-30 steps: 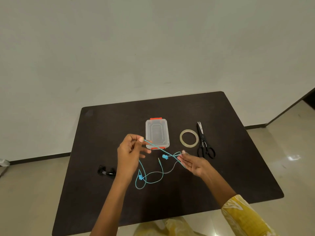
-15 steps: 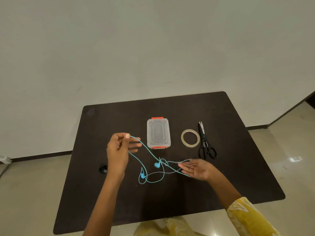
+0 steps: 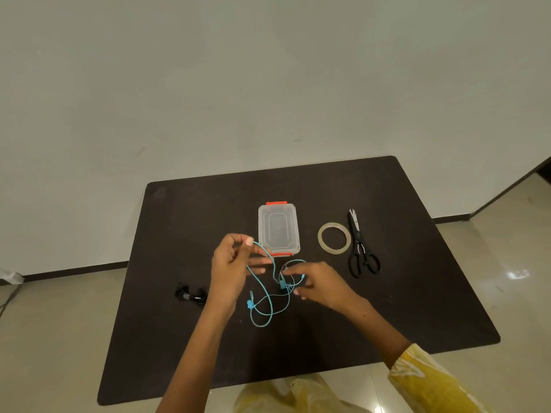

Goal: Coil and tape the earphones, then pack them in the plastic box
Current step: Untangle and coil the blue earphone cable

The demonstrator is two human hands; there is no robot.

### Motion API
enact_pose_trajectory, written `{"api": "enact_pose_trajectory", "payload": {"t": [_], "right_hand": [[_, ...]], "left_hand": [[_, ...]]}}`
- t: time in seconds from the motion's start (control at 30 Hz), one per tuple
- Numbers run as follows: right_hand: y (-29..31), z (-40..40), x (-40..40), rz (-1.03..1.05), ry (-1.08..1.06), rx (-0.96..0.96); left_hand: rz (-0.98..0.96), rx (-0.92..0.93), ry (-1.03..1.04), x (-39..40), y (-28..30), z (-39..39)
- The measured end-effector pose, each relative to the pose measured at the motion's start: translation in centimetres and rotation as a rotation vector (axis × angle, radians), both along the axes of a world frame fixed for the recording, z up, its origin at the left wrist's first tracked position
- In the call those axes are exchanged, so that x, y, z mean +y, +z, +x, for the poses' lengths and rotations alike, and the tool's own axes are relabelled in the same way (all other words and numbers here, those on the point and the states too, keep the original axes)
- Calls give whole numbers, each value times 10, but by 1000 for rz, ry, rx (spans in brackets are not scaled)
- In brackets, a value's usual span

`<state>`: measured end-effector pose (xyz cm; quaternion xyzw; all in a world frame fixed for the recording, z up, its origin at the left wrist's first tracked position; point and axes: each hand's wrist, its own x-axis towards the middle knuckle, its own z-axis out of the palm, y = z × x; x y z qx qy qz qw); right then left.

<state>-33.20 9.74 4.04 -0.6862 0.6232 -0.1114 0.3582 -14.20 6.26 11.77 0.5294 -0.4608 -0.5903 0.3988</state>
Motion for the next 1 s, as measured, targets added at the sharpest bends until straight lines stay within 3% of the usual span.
{"api": "enact_pose_trajectory", "payload": {"t": [0.1, 0.2, 0.3, 0.37, 0.47, 0.6, 0.73, 0.9, 1.0], "right_hand": [[-16, 7, -6, -36, 174, 209], [-20, 12, -5, -16, 110, 160], [-1, 19, -4, -39, -169, -245], [23, 25, -3, -2, -228, -579], [54, 37, -5, -27, -197, -756], [72, 38, -6, -184, -325, -739], [71, 17, -7, -165, -297, -588], [65, -11, -2, -138, -331, -542], [64, -17, 2, -161, -358, -515]], "left_hand": [[1, -5, 1, 0, 2, 0], [-4, -14, 8, 1, 3, 3], [-13, -30, -19, 1, 5, 10], [-25, -39, -55, 1, 5, 13], [-76, -95, -78, 1, 5, 13], [-151, -138, -81, -2, 8, 13], [-189, -139, -2, -4, 8, 22], [-203, -162, 140, -7, 4, 37], [-237, -226, 96, -6, 1, 45]]}}
